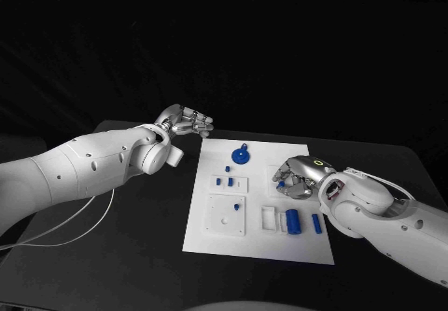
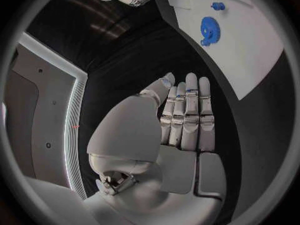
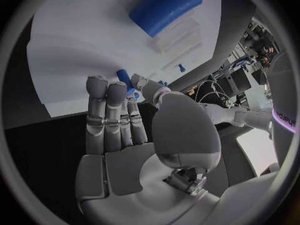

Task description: Assemble the parts on the task board

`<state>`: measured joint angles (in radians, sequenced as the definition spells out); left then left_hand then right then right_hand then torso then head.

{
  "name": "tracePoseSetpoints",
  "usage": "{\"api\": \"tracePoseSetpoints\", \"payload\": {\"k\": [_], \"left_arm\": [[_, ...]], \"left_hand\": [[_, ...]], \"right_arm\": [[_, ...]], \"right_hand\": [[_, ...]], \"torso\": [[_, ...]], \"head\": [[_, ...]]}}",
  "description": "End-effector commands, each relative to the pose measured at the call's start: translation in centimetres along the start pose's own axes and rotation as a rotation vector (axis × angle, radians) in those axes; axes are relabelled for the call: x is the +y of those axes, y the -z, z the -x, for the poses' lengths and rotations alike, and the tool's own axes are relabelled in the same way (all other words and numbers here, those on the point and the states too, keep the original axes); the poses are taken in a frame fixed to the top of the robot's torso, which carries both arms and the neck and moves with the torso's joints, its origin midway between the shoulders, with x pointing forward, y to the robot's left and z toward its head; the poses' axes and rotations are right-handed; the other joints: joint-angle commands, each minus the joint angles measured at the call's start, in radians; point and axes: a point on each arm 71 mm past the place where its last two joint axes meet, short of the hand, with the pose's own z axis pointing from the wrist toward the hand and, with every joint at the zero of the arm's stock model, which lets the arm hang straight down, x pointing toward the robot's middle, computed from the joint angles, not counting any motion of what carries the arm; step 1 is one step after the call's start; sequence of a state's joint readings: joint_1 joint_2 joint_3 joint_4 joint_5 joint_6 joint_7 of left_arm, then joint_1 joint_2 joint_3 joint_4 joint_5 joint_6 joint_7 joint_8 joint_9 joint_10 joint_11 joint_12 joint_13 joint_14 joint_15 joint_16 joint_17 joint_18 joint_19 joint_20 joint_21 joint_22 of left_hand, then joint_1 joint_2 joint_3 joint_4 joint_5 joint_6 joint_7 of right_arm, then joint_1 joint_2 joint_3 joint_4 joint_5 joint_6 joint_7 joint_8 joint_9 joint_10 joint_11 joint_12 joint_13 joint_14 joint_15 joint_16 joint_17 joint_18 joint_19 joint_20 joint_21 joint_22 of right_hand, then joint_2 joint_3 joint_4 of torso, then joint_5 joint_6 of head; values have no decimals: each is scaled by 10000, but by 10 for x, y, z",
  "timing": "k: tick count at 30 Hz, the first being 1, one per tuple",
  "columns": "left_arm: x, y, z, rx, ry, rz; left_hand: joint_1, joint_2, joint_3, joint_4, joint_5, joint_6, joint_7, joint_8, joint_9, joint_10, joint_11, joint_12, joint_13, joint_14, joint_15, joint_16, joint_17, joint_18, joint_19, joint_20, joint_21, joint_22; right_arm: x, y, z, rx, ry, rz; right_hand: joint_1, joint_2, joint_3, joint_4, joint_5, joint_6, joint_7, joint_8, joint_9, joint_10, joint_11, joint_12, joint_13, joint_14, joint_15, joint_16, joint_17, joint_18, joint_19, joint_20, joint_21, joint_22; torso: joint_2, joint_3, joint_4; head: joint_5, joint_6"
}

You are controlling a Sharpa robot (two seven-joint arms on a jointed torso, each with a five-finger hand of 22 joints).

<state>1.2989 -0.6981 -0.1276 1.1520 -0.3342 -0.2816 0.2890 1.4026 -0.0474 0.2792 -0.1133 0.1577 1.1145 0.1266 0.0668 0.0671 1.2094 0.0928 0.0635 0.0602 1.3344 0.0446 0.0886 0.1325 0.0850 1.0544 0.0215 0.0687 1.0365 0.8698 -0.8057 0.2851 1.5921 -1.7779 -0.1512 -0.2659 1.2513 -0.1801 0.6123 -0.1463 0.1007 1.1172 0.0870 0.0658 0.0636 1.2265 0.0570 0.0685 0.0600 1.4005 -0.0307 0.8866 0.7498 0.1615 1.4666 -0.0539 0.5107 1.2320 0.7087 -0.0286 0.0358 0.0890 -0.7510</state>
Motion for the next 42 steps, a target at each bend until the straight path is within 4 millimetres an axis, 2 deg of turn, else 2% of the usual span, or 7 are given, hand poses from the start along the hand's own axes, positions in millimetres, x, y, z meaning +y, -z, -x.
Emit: {"api": "tracePoseSetpoints", "payload": {"k": [1, 12, 28, 38, 42], "left_arm": [[-1, 0, -1, -20, -6, -75], [-1, 0, 0, -32, -3, -64], [0, 0, 1, -44, 26, -45], [0, 0, 1, -22, 55, -32], [0, 0, 1, -11, 61, -31]], "left_hand": [[-100, -10, 6, 12, 5, -39, -22, -41, -8, -10, -16, -37, -14, 60, -19, 37, 17, -143, 75, 9, -12, -7], [-103, -31, 27, 60, 2, -43, -23, -40, -7, -20, -12, -37, -13, 50, -14, 44, 29, -140, 85, 17, -18, -106], [-112, -55, 33, 129, -9, -59, -23, -41, -7, -39, -6, -38, -14, 38, -6, 41, 37, -143, 103, 25, -19, -257], [-118, -75, 39, 201, -12, -73, -23, -41, -7, -43, -5, -33, -11, 40, -3, 46, 45, -146, 132, 29, -16, -440], [-134, -61, 38, 225, 0, -65, -27, -40, -6, -49, -5, -37, -13, 41, -2, 46, 47, -145, 144, 28, -12, -456]], "right_arm": [[1, 1, 1, -208, 53, -47], [-1, 1, 0, -134, 114, -183], [-3, 2, 0, -138, 210, -311], [-1, 3, 0, -274, 141, -229], [0, 3, 1, -349, 123, -171]], "right_hand": [[-82, 10, 100, 11, -79, 126, 11, -23, 17, 119, -27, -34, 12, -3, -91, -54, 19, -146, 457, -70, 102, 33], [-57, 59, 242, 8, -179, 428, 64, -20, 28, 227, -45, -41, 15, 7, -115, -76, 81, -181, 445, -103, 216, 54], [-143, -99, 118, 72, -221, 340, 24, -29, 21, -150, 58, -45, 12, -9, -56, -133, 104, -116, 434, -54, 127, -3], [-158, -140, 15, 169, -184, 313, 7, -31, 21, -166, 58, -41, 12, 36, -53, -166, 95, -73, 454, -37, 189, -21], [-180, -105, 40, 242, 29, 436, 27, -4, 37, -24, 11, 1, 25, 58, -74, -177, 94, -93, 465, -40, 300, -5]], "torso": [[2, 3, 8], [-2, 0, 10], [-1, -2, 11], [2, -2, 10], [0, -3, 10]], "head": [[-18, 4], [-32, -30], [-62, -47], [-57, -55], [-44, -61]]}}
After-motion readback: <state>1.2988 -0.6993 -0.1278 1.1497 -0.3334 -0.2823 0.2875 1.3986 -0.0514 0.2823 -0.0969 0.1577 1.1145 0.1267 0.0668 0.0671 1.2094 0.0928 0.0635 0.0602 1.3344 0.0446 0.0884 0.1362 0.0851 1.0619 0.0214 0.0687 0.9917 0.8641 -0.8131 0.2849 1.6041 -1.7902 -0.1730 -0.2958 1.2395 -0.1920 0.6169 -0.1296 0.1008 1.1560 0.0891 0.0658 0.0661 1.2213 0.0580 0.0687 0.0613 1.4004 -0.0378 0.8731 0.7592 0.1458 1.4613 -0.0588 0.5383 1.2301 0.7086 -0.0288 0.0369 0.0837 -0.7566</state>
